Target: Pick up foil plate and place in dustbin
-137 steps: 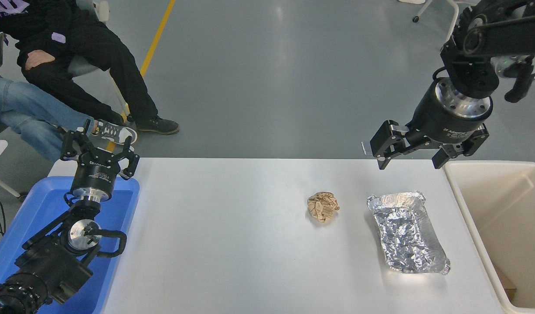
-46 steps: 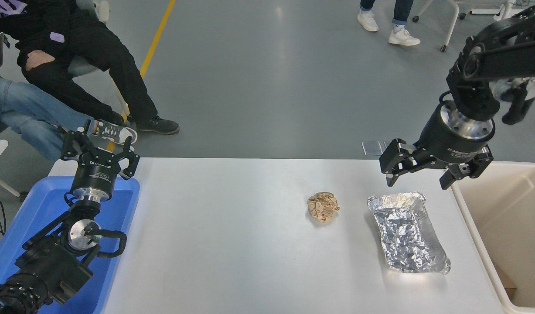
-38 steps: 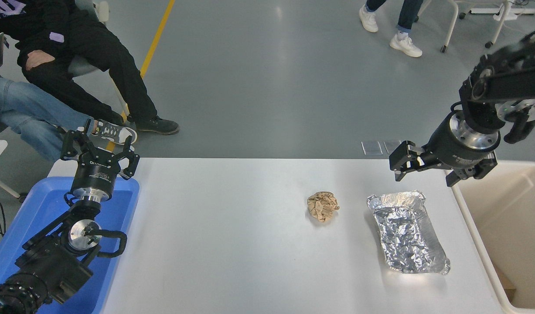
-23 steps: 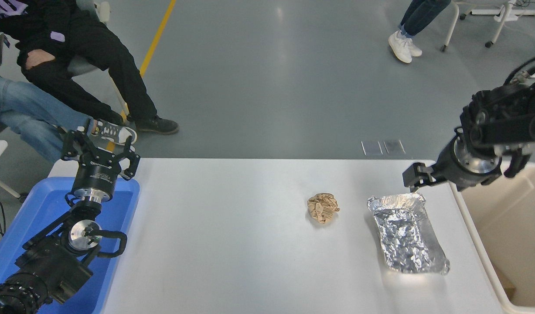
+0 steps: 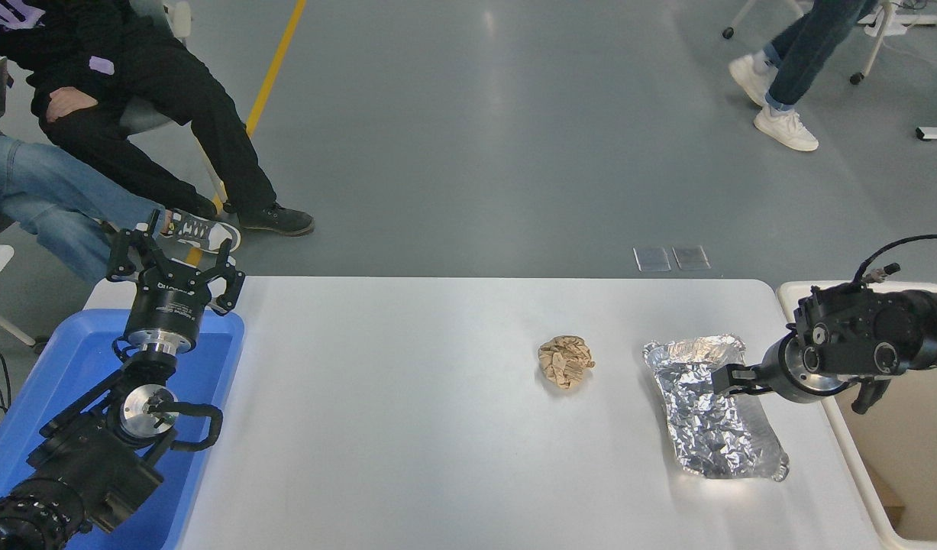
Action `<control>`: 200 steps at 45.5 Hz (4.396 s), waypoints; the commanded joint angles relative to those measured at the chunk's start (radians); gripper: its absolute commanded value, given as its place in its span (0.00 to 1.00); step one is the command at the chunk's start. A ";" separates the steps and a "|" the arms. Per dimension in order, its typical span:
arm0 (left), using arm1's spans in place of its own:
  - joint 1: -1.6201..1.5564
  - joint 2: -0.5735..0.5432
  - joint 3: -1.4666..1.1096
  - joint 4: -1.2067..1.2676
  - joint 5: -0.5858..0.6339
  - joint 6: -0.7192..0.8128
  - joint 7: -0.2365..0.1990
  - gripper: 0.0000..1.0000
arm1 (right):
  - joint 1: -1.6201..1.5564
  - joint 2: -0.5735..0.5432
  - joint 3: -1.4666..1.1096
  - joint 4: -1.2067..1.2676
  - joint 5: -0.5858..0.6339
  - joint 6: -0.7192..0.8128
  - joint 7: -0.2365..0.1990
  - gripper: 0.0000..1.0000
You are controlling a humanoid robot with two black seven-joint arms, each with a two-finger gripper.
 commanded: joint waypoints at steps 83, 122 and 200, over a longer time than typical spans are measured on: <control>0.000 -0.001 0.000 0.000 -0.001 0.000 0.000 0.99 | -0.234 0.000 0.201 -0.160 0.135 -0.012 0.001 0.00; 0.000 0.000 0.000 0.000 0.000 0.000 0.000 0.99 | 0.456 -0.204 -0.072 0.395 0.255 0.308 0.007 0.00; 0.000 0.000 0.000 0.000 0.000 0.000 0.000 0.99 | 1.056 -0.244 -0.465 0.294 0.453 0.635 0.007 0.00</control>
